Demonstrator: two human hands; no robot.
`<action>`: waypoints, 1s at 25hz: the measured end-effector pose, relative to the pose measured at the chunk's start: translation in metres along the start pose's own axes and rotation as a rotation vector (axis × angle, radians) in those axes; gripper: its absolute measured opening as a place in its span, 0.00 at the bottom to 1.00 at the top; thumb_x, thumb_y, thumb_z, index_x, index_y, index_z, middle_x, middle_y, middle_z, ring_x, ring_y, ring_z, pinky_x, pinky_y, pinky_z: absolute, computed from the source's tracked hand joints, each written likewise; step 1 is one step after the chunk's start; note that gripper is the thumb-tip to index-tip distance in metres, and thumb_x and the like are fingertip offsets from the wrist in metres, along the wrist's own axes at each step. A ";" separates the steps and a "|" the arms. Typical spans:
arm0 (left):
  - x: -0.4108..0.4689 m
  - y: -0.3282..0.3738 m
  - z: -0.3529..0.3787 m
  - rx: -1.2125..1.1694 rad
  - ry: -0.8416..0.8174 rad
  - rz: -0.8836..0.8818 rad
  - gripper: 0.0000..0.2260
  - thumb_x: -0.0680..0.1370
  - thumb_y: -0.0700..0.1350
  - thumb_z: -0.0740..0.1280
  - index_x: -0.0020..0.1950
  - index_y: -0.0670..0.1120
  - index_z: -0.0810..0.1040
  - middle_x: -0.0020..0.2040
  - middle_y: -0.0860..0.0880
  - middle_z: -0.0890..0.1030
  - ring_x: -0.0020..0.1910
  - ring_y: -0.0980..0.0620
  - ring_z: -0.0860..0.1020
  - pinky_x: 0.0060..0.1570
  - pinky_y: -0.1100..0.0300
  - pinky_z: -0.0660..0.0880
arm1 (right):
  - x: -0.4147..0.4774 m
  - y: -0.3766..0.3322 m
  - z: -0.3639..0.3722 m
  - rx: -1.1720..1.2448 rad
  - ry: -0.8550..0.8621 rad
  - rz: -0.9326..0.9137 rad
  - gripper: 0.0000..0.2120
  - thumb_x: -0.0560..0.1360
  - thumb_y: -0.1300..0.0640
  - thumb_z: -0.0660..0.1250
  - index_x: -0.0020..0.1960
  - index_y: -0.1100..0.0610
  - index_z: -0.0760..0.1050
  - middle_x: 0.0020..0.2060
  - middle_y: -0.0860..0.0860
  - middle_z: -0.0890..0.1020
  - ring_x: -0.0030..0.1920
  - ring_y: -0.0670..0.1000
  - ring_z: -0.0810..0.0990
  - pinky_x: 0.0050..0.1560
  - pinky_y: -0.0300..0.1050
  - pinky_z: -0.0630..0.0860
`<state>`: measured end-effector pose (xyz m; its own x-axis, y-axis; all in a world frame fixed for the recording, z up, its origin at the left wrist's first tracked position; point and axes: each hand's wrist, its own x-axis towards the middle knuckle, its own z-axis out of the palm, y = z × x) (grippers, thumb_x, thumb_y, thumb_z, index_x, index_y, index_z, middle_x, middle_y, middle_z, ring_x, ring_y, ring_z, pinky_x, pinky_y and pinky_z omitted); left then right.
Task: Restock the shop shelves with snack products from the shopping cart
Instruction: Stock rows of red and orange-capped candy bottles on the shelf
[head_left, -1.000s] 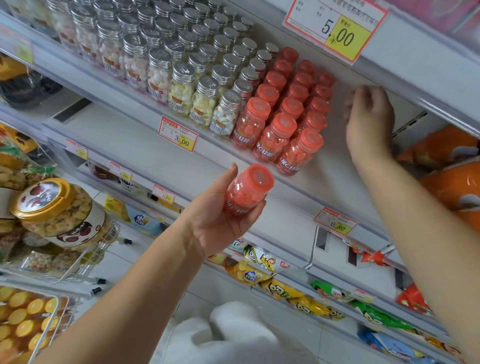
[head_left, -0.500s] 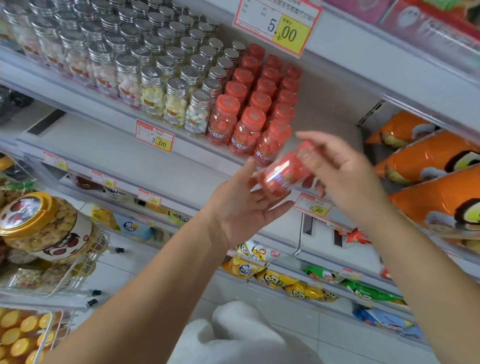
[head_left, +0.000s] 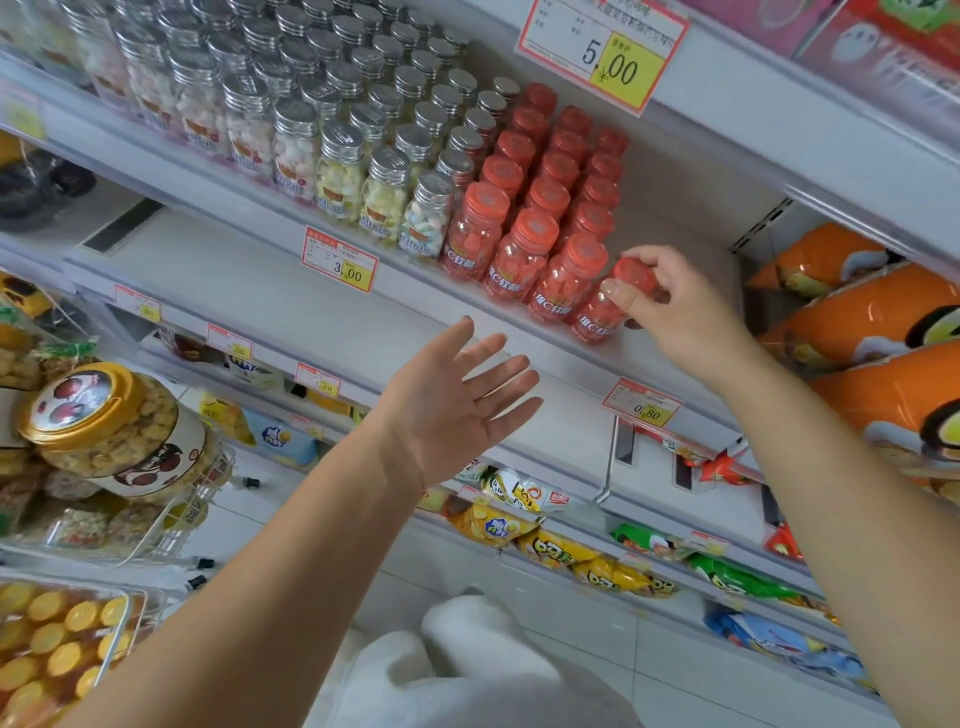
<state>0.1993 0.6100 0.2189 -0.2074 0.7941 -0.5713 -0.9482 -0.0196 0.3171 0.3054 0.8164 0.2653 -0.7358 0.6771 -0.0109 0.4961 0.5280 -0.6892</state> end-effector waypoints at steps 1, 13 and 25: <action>-0.002 0.000 -0.002 0.004 -0.001 -0.007 0.19 0.83 0.54 0.61 0.66 0.43 0.76 0.63 0.40 0.80 0.62 0.42 0.79 0.56 0.47 0.78 | -0.002 -0.002 0.002 0.006 -0.001 0.013 0.12 0.77 0.50 0.68 0.59 0.44 0.70 0.53 0.45 0.80 0.55 0.49 0.80 0.60 0.52 0.77; -0.032 -0.004 -0.106 -0.201 0.240 0.070 0.15 0.83 0.54 0.60 0.58 0.44 0.77 0.57 0.42 0.80 0.52 0.44 0.81 0.49 0.49 0.80 | -0.088 -0.014 0.106 0.288 0.396 -0.121 0.05 0.79 0.47 0.57 0.51 0.42 0.71 0.44 0.47 0.80 0.43 0.48 0.78 0.45 0.50 0.74; -0.229 -0.072 -0.369 -0.739 0.950 0.325 0.09 0.83 0.48 0.60 0.58 0.44 0.74 0.53 0.44 0.80 0.46 0.47 0.79 0.46 0.53 0.77 | -0.165 -0.069 0.365 -0.202 -0.956 -0.081 0.07 0.79 0.60 0.65 0.52 0.49 0.76 0.44 0.50 0.81 0.46 0.52 0.79 0.48 0.45 0.73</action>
<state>0.2266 0.2053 0.0472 -0.2571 -0.0588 -0.9646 -0.6645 -0.7140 0.2206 0.2241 0.4816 0.0506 -0.7899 -0.0190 -0.6129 0.4317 0.6928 -0.5777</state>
